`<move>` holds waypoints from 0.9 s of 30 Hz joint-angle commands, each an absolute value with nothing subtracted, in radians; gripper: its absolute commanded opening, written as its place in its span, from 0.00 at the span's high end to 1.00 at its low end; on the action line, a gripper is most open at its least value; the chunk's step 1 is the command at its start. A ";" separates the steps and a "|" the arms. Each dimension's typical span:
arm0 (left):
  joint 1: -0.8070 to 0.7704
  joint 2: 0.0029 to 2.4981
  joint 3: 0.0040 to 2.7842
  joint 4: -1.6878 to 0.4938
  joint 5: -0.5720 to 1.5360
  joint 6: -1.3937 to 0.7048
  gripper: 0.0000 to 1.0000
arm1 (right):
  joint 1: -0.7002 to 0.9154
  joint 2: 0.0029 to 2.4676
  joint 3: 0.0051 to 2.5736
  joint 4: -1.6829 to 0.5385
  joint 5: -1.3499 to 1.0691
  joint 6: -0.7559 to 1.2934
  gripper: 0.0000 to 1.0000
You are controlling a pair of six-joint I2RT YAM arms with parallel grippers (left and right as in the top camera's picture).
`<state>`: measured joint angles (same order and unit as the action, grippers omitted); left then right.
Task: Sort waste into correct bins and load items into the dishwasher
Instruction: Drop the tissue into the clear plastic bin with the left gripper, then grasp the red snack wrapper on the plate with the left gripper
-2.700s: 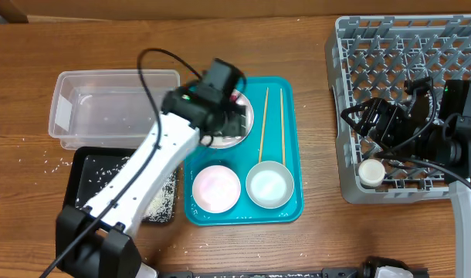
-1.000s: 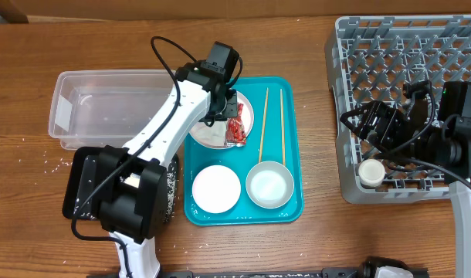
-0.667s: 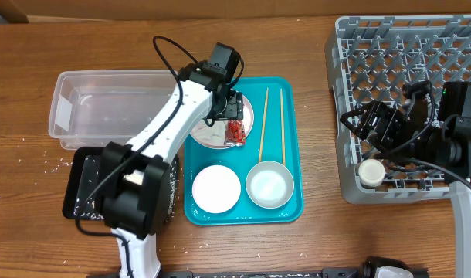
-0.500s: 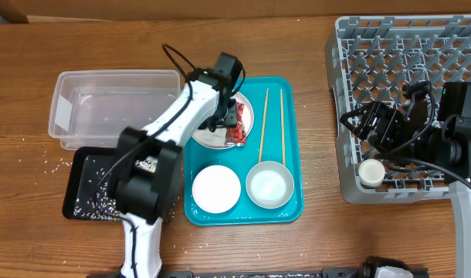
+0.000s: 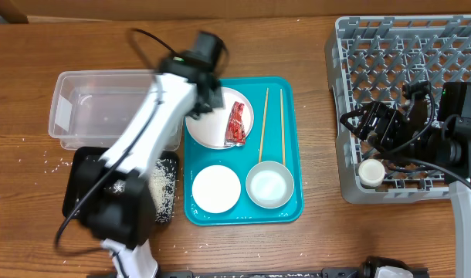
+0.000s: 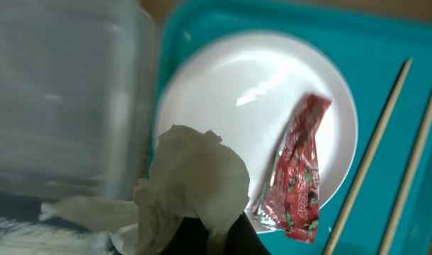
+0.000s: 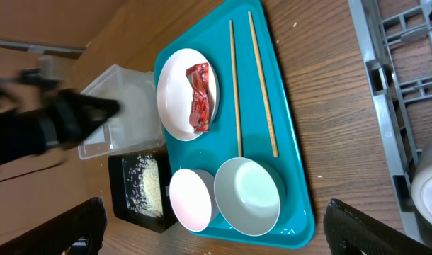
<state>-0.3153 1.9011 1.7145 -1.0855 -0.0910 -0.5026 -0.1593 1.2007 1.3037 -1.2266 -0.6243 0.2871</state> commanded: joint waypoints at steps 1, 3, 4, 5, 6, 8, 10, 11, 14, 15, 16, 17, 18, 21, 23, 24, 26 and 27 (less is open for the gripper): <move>-0.178 1.830 1.737 -1.119 -0.148 -0.517 0.96 | -0.163 1.195 1.326 -1.226 -0.630 0.280 0.00; -0.116 1.832 1.736 -1.131 -0.139 -0.517 0.96 | -0.163 1.195 1.326 -1.226 -0.630 0.280 0.00; -0.075 1.842 1.729 -1.129 -0.137 -0.517 0.96 | -0.163 1.195 1.326 -1.226 -0.630 0.280 0.00; -0.058 1.849 1.726 -1.129 -0.138 -0.517 0.92 | -0.163 1.195 1.326 -1.225 -0.630 0.280 0.00; -0.043 1.861 1.721 -1.130 -0.135 -0.517 0.68 | -0.163 1.195 1.326 -1.225 -0.630 0.280 0.00; -0.034 1.886 1.721 -1.127 -0.045 -0.447 0.31 | -0.163 1.195 1.326 -1.225 -0.630 0.280 0.00; -0.056 1.887 1.721 -1.119 -0.016 -0.398 0.30 | -0.163 1.195 1.326 -1.225 -0.630 0.280 0.00; -0.080 1.887 1.721 -1.110 -0.024 -0.386 0.30 | -0.163 1.195 1.326 -1.225 -0.630 0.280 0.00; -0.165 1.895 1.719 -1.086 -0.025 -0.337 0.28 | -0.163 1.195 1.326 -1.227 -0.630 0.279 0.00; -0.198 1.903 1.715 -1.072 -0.026 -0.316 0.27 | -0.163 1.195 1.326 -1.228 -0.630 0.279 0.00; -0.229 1.912 1.711 -1.058 -0.026 -0.294 0.25 | -0.163 1.195 1.326 -1.228 -0.630 0.279 0.00; -0.270 1.932 1.706 -1.039 -0.026 -0.256 0.24 | -0.163 1.195 1.326 -1.228 -0.630 0.279 0.00; -0.292 1.949 1.705 -1.031 -0.026 -0.240 0.23 | -0.163 1.195 1.326 -1.228 -0.630 0.279 0.00; -0.360 2.027 1.705 -1.011 -0.025 -0.216 0.23 | -0.163 1.195 1.326 -1.229 -0.630 0.279 0.00; -0.403 2.102 1.705 -0.996 -0.002 -0.217 0.27 | -0.163 1.195 1.326 -1.229 -0.630 0.279 0.00; -0.423 2.151 1.705 -0.977 0.045 -0.216 0.30 | -0.163 1.195 1.326 -1.228 -0.630 0.279 0.00; -0.442 2.211 1.705 -0.945 0.110 -0.217 0.38 | -0.163 1.195 1.326 -1.228 -0.630 0.279 0.00; -0.446 2.224 1.705 -0.940 0.116 -0.218 0.43 | -0.163 1.195 1.326 -1.228 -0.630 0.279 0.00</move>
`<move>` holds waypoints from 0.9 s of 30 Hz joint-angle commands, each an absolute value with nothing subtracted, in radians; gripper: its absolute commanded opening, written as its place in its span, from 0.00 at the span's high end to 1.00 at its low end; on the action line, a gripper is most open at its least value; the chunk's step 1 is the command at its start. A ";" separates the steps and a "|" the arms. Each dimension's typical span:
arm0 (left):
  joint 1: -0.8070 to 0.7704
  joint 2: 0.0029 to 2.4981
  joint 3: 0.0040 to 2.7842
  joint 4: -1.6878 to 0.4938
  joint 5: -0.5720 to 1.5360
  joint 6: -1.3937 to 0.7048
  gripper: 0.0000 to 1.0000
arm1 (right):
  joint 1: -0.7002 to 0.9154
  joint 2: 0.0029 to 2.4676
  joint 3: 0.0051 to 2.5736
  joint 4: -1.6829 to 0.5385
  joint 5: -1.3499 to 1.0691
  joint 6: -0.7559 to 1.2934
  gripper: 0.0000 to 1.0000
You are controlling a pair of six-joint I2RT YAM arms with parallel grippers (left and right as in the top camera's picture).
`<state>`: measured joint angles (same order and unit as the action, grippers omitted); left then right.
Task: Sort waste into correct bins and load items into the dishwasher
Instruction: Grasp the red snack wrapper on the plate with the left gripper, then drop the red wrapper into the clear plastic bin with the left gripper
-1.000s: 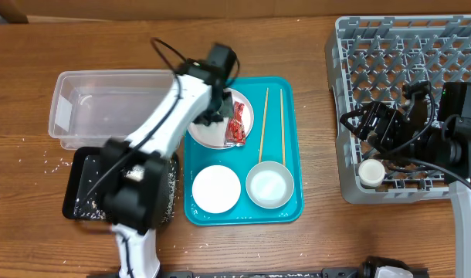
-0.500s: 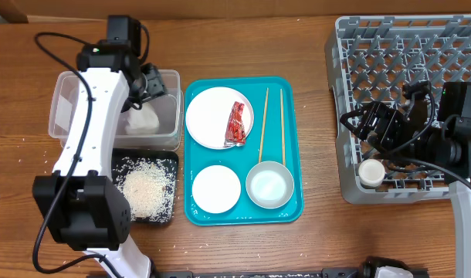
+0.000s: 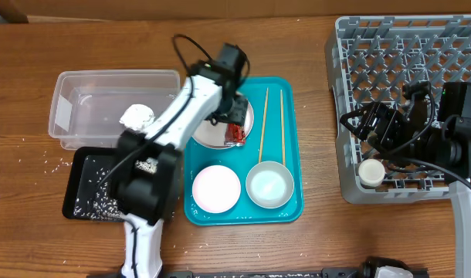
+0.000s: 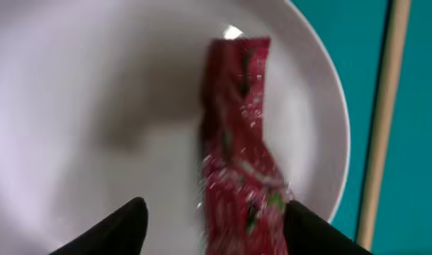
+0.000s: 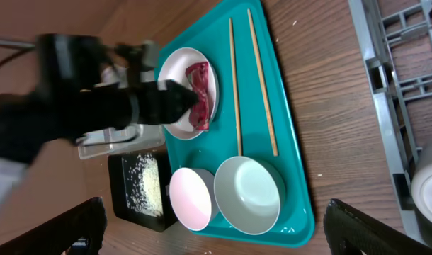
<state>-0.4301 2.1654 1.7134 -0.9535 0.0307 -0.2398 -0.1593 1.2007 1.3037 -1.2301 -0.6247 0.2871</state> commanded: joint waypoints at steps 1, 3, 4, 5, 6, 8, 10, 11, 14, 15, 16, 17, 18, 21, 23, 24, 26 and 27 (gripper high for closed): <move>-0.447 2.243 1.705 -0.937 0.116 -0.237 0.53 | -0.163 1.195 1.326 -1.229 -0.630 0.279 0.00; -0.443 2.262 1.705 -0.937 0.116 -0.265 0.66 | -0.163 1.195 1.326 -1.229 -0.630 0.279 0.00; -0.439 2.263 1.705 -0.937 0.117 -0.270 0.73 | -0.163 1.195 1.326 -1.229 -0.630 0.279 0.00; -0.435 2.264 1.705 -0.939 0.117 -0.270 0.84 | -0.163 1.195 1.326 -1.229 -0.630 0.279 0.00; -0.427 2.260 1.707 -0.950 0.124 -0.274 0.96 | -0.163 1.195 1.326 -1.229 -0.630 0.279 0.00; -0.406 2.234 1.727 -0.999 0.158 -0.281 0.96 | -0.163 1.195 1.326 -1.229 -0.630 0.279 0.00; -0.379 2.173 1.755 -1.050 0.170 -0.301 0.96 | -0.163 1.195 1.326 -1.229 -0.630 0.279 0.00; -0.349 2.112 1.768 -1.079 0.166 -0.316 0.96 | -0.163 1.195 1.326 -1.229 -0.630 0.280 0.00; -0.275 1.984 1.771 -1.124 0.153 -0.342 0.96 | -0.163 1.195 1.326 -1.236 -0.630 0.279 0.00; -0.237 1.934 1.771 -1.147 0.129 -0.345 0.96 | -0.163 1.195 1.326 -1.237 -0.630 0.279 0.00; -0.217 1.910 1.771 -1.160 0.115 -0.347 0.96 | -0.163 1.195 1.326 -1.237 -0.630 0.279 0.00; -0.179 1.870 1.771 -1.184 0.088 -0.348 0.96 | -0.163 1.195 1.326 -1.237 -0.630 0.279 0.00; -0.136 1.834 1.770 -1.206 0.065 -0.348 0.96 | -0.163 1.195 1.326 -1.237 -0.630 0.279 0.00; -0.051 1.798 1.770 -1.232 0.063 -0.346 0.96 | -0.163 1.195 1.326 -1.237 -0.630 0.279 0.00; -0.014 1.807 1.752 -1.246 0.043 -0.344 0.96 | -0.163 1.195 1.326 -1.237 -0.630 0.279 0.00; -0.010 1.812 1.731 -1.240 0.027 -0.344 0.96 | -0.163 1.195 1.326 -1.237 -0.630 0.279 0.00; -0.010 1.825 1.679 -1.187 -0.059 -0.344 0.96 | -0.163 1.195 1.326 -1.238 -0.630 0.279 0.00; -0.007 1.834 1.658 -1.156 -0.118 -0.354 0.96 | -0.163 1.195 1.326 -1.237 -0.630 0.279 0.00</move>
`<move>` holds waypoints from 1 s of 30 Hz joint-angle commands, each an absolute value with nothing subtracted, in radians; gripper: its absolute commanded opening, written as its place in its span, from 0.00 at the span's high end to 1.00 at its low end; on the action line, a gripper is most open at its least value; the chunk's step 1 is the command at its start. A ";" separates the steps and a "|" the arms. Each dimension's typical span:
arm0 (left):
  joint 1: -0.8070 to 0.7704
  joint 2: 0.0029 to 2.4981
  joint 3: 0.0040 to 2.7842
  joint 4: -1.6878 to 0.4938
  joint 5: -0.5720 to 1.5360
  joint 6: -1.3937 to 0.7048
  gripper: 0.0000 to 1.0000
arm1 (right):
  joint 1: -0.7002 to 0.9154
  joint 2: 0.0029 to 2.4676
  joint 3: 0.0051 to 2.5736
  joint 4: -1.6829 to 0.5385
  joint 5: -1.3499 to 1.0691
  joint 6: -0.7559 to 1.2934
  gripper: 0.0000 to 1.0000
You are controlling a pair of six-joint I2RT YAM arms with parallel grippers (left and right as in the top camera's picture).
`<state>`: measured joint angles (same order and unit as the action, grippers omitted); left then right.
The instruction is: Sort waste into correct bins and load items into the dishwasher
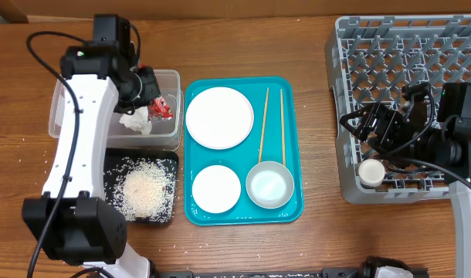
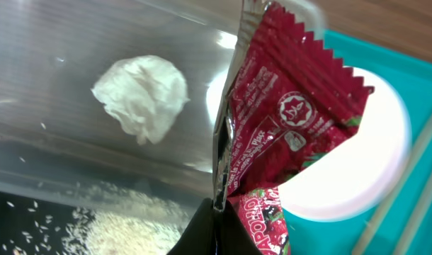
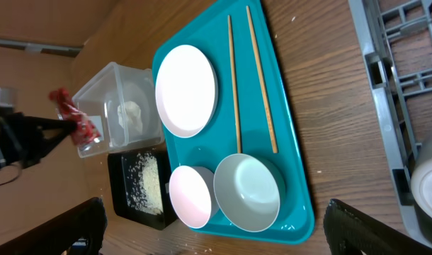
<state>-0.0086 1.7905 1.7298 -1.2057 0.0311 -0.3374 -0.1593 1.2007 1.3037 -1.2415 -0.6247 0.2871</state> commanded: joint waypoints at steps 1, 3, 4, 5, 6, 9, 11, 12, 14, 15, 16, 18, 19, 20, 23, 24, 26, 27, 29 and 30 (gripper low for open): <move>-0.001 1.845 1.644 -1.135 -0.141 -0.384 0.95 | -0.163 1.195 1.326 -1.238 -0.630 0.279 0.00; 0.004 1.866 1.639 -1.128 -0.096 -0.381 0.75 | -0.163 1.195 1.326 -1.240 -0.630 0.279 0.00; 0.004 1.870 1.639 -1.138 -0.077 -0.376 0.39 | -0.163 1.195 1.326 -1.240 -0.630 0.279 0.00; 0.004 1.870 1.639 -1.150 -0.068 -0.373 0.32 | -0.163 1.195 1.326 -1.240 -0.630 0.279 0.00; 0.004 1.869 1.640 -1.161 -0.064 -0.367 0.29 | -0.163 1.195 1.326 -1.240 -0.630 0.278 0.00; 0.000 1.817 1.642 -1.213 -0.014 -0.287 0.48 | -0.163 1.195 1.326 -1.240 -0.601 0.234 0.00; -0.001 1.765 1.642 -1.231 0.039 -0.239 0.41 | -0.163 1.195 1.326 -1.243 -0.550 0.234 0.00; -0.001 1.723 1.642 -1.240 0.080 -0.215 0.38 | -0.163 1.195 1.326 -1.242 -0.525 0.234 0.00; -0.003 1.649 1.642 -1.255 0.107 -0.198 0.36 | -0.163 1.195 1.326 -1.230 -0.467 0.235 0.00; -0.008 1.609 1.642 -1.264 0.108 -0.194 0.36 | -0.163 1.195 1.326 -1.219 -0.440 0.235 0.00; -0.027 1.538 1.642 -1.282 0.105 -0.182 0.36 | -0.163 1.195 1.326 -1.203 -0.408 0.235 0.00; -0.054 1.449 1.642 -1.308 0.096 -0.178 0.33 | -0.163 1.195 1.326 -1.188 -0.384 0.235 0.00; -0.069 1.411 1.642 -1.319 0.092 -0.178 0.30 | -0.163 1.195 1.326 -1.187 -0.385 0.235 0.00; -0.081 1.381 1.642 -1.329 0.087 -0.179 0.28 | -0.163 1.195 1.326 -1.186 -0.385 0.235 0.00; -0.127 1.267 1.642 -1.369 0.086 -0.179 0.00 | -0.163 1.195 1.326 -1.182 -0.385 0.235 0.00; -0.136 1.242 1.642 -1.385 0.086 -0.179 0.00 | -0.163 1.195 1.326 -1.182 -0.386 0.236 0.00; -0.153 1.164 1.642 -1.453 0.088 -0.192 0.00 | -0.163 1.195 1.326 -1.183 -0.385 0.235 0.00; -0.153 1.145 1.642 -1.479 0.094 -0.203 0.00 | -0.163 1.195 1.326 -1.183 -0.385 0.235 0.00; -0.153 1.133 1.642 -1.517 0.110 -0.207 0.00 | -0.163 1.195 1.326 -1.183 -0.385 0.235 0.00; -0.153 1.133 1.642 -1.538 0.126 -0.206 0.00 | -0.163 1.195 1.326 -1.183 -0.385 0.235 0.00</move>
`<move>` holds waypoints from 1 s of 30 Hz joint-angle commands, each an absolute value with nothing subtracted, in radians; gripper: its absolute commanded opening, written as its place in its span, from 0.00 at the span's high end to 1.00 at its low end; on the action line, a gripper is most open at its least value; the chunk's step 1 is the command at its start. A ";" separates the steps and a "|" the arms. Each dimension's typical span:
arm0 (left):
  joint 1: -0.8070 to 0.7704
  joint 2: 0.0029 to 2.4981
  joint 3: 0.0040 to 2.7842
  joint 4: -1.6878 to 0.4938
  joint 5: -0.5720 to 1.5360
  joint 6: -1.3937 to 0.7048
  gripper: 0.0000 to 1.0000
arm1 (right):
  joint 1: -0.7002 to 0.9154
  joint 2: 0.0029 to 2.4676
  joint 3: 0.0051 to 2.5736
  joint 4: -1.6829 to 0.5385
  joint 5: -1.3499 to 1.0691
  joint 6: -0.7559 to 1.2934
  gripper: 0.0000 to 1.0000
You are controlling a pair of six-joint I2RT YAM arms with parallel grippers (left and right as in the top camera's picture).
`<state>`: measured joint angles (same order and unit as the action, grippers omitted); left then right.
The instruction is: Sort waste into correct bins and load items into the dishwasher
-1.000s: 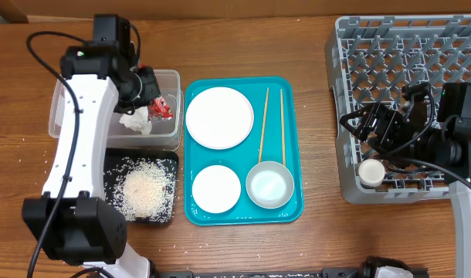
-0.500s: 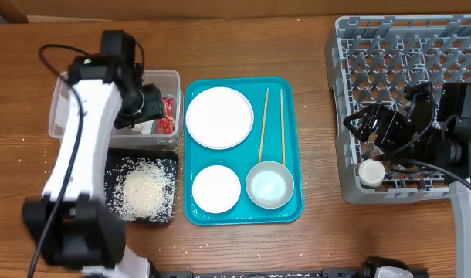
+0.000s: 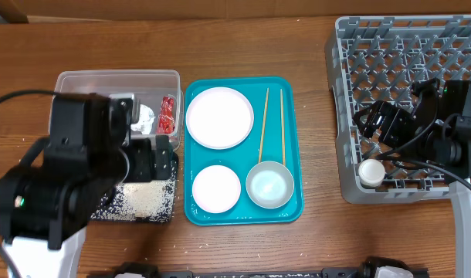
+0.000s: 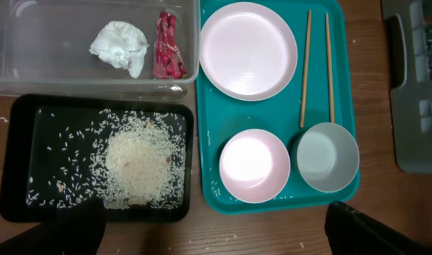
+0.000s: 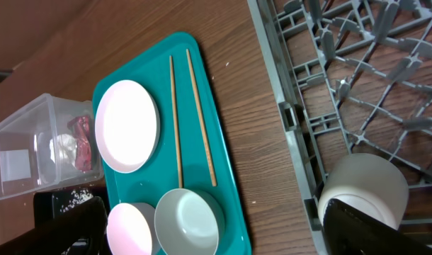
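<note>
A red snack wrapper (image 4: 168, 54) lies in the clear plastic bin (image 4: 46, 71) beside a crumpled white tissue (image 4: 120, 45). The teal tray (image 4: 343, 85) holds a bare white plate (image 4: 248, 49), two chopsticks (image 4: 304, 67), a pink bowl (image 4: 253, 164) and a pale grey bowl (image 4: 328, 156). My left gripper (image 4: 216, 230) is open and empty, high above the table's front left. My right gripper (image 5: 219, 230) is open and empty, over the front left part of the grey dish rack (image 3: 405, 46), above a white cup (image 5: 361, 188) that sits in it.
A black tray (image 4: 21, 198) with a heap of rice sits in front of the clear bin. Loose rice grains are scattered on the wooden table around it. The dish rack fills the right side.
My left gripper held the red wrapper over the clear bin. Now the wrapper lies in the bin beside the tissue, and the gripper is open and raised high. My right wrist has turned toward the rack.
My left gripper first held the tissue at the bin's edge, with the wrapper on the plate. Then the tissue lay in the bin and the gripper was open around the wrapper. Then it held the wrapper over the bin. Now both lie in the bin.
</note>
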<state>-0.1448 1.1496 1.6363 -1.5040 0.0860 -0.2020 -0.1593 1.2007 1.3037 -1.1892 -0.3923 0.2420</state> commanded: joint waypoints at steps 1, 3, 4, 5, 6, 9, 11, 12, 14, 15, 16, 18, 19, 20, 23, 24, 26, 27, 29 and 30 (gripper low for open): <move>-0.153 1.134 1.642 -1.547 0.134 -0.207 0.00 | -0.163 1.195 1.326 -1.183 -0.385 0.235 0.00; -0.153 1.139 1.642 -1.544 0.131 -0.206 0.00 | -0.163 1.195 1.326 -1.183 -0.385 0.235 0.00; -0.153 1.145 1.642 -1.544 0.127 -0.206 0.00 | -0.163 1.195 1.326 -1.183 -0.385 0.235 0.00; -0.153 1.151 1.642 -1.544 0.128 -0.206 0.00 | -0.163 1.195 1.326 -1.183 -0.385 0.235 0.00; -0.153 1.157 1.642 -1.544 0.127 -0.206 0.00 | -0.163 1.195 1.326 -1.183 -0.385 0.235 0.00; -0.153 1.170 1.642 -1.546 0.123 -0.205 0.00 | -0.163 1.195 1.326 -1.183 -0.385 0.235 0.00; -0.153 1.166 1.642 -1.545 0.123 -0.205 0.00 | -0.163 1.195 1.326 -1.183 -0.385 0.235 0.00; -0.152 1.162 1.642 -1.544 0.121 -0.205 0.00 | -0.163 1.195 1.326 -1.183 -0.385 0.235 0.00; -0.154 1.144 1.638 -1.509 0.072 -0.202 0.00 | -0.163 1.195 1.326 -1.183 -0.385 0.235 0.00; -0.154 1.129 1.631 -1.466 0.057 -0.190 0.00 | -0.163 1.195 1.326 -1.183 -0.385 0.235 0.00; -0.154 1.098 1.604 -1.360 0.057 -0.115 0.00 | -0.163 1.195 1.326 -1.183 -0.385 0.235 0.00; -0.154 1.019 1.502 -1.141 0.102 0.027 0.00 | -0.163 1.195 1.326 -1.183 -0.385 0.235 0.00; -0.154 0.977 1.438 -1.050 0.122 0.066 0.00 | -0.163 1.195 1.326 -1.183 -0.385 0.235 0.00; -0.152 0.940 1.384 -0.982 0.128 0.085 0.00 | -0.163 1.195 1.326 -1.183 -0.385 0.235 0.00; -0.150 0.818 1.203 -0.797 0.123 0.124 0.00 | -0.163 1.195 1.326 -1.183 -0.385 0.235 0.00; -0.150 0.769 1.131 -0.731 0.123 0.145 0.00 | -0.163 1.195 1.326 -1.183 -0.385 0.235 0.00; -0.149 0.679 0.999 -0.618 0.120 0.162 0.00 | -0.163 1.195 1.326 -1.183 -0.385 0.235 0.00; -0.147 0.643 0.949 -0.577 0.120 0.161 0.00 | -0.163 1.195 1.326 -1.183 -0.385 0.235 0.00; -0.136 0.565 0.845 -0.498 0.121 0.160 0.00 | -0.163 1.195 1.326 -1.183 -0.385 0.235 0.00; -0.130 0.527 0.800 -0.467 0.122 0.160 0.00 | -0.163 1.195 1.326 -1.183 -0.385 0.235 0.00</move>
<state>-0.1432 0.6308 0.9306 -0.5346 0.1123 0.1165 -0.1593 1.2007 1.3037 -1.1889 -0.3878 0.2386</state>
